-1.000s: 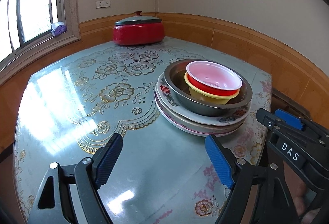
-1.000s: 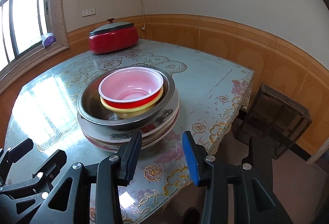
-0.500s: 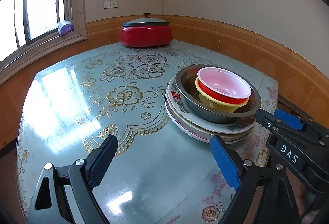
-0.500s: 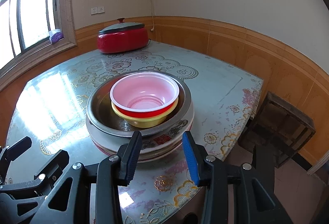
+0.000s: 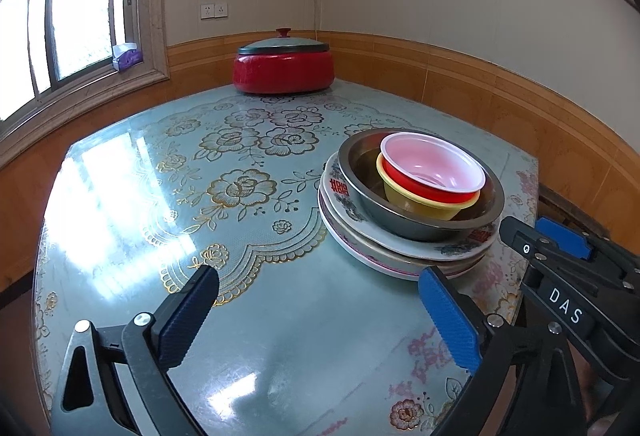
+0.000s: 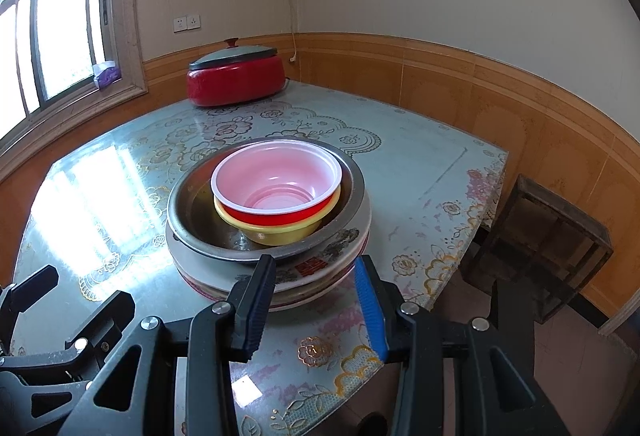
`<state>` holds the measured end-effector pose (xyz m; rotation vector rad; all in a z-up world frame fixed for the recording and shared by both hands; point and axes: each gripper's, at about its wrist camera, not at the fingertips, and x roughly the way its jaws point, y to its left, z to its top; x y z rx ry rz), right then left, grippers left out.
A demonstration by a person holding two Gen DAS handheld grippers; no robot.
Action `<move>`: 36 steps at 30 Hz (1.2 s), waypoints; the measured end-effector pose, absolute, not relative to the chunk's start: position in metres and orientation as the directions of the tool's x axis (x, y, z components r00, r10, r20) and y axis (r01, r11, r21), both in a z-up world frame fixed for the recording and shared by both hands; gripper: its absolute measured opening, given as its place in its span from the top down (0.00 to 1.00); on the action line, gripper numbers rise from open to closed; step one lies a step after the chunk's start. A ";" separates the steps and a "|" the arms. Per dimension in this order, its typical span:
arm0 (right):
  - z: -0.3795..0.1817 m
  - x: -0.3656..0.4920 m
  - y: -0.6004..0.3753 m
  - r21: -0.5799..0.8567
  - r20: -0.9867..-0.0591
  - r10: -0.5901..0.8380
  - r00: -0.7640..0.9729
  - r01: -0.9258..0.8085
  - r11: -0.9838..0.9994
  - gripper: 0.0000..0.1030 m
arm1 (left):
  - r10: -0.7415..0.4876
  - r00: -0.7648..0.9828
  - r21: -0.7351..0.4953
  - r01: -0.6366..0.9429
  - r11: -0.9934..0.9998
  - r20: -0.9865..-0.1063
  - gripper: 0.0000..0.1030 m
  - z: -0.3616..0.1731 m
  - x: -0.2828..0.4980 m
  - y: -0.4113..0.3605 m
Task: Organize plates and bowls
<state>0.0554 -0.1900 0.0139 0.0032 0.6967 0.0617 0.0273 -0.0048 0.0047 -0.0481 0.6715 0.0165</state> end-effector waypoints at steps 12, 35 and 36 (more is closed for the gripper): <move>0.015 0.054 -0.190 0.023 -0.639 0.059 0.767 -0.058 0.998 0.60 | 0.029 0.780 -0.029 -0.060 0.998 -0.625 0.00 0.007 0.027 -0.001; 0.013 0.055 -0.190 0.030 -0.643 0.073 0.762 -0.071 0.997 0.60 | 0.084 0.802 -0.009 -0.111 0.994 -0.592 0.02 0.011 0.022 -0.003; 0.013 0.055 -0.190 0.030 -0.642 0.073 0.763 -0.071 0.997 0.60 | 0.077 0.800 -0.015 -0.106 0.994 -0.595 0.02 0.011 0.023 -0.002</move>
